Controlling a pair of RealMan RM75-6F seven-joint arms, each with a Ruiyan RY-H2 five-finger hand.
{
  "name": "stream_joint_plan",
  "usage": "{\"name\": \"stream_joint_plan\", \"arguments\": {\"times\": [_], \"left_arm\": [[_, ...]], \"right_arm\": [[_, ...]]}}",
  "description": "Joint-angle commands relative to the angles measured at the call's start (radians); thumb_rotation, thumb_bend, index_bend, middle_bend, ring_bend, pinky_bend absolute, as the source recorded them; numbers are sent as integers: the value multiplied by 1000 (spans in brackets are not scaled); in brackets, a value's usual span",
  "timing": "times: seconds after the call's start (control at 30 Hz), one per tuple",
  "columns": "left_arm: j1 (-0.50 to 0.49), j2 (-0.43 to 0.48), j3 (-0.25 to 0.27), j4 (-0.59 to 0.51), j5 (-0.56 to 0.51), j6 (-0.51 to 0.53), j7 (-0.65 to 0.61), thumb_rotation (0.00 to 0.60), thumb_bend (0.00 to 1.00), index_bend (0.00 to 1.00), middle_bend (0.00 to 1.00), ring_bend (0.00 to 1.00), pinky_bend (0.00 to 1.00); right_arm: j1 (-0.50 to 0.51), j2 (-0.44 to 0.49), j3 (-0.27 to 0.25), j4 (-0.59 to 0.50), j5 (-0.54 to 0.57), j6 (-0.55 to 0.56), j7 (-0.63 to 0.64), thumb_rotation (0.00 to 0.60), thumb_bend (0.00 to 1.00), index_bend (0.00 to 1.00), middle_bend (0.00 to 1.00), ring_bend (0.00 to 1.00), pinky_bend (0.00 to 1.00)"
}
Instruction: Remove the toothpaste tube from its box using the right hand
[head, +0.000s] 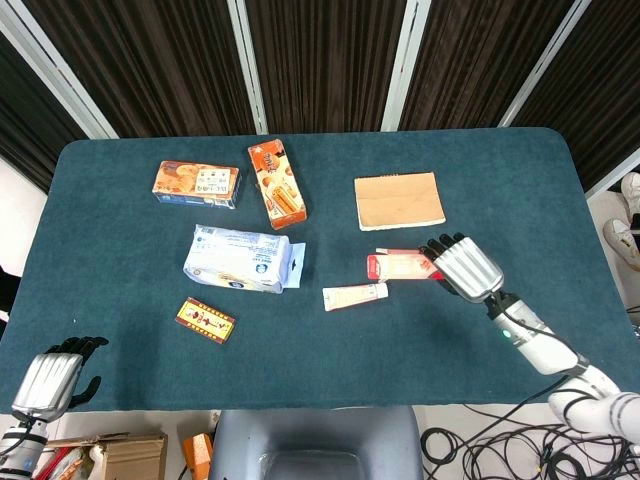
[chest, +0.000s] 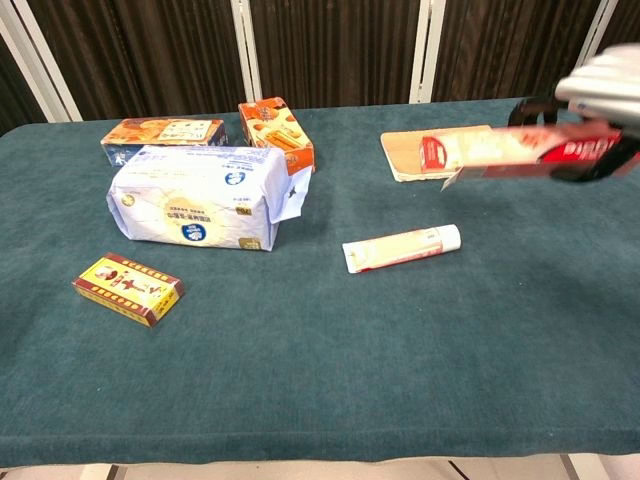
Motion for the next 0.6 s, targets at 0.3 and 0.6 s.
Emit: {"name": "stream_joint_plan", "arguments": {"times": [0.3, 0.6], "left_arm": [[-3, 0, 2, 2, 0, -7, 0, 600, 359, 305, 328, 273, 425], [-4, -2, 3, 2, 2, -9, 2, 600, 359, 305, 331, 274, 426]], "right_arm": [[-34, -268, 41, 325, 111, -59, 95, 600, 255, 287, 379, 339, 590], [-31, -328, 27, 416, 104, -104, 162, 600, 250, 246, 297, 250, 537]]}}
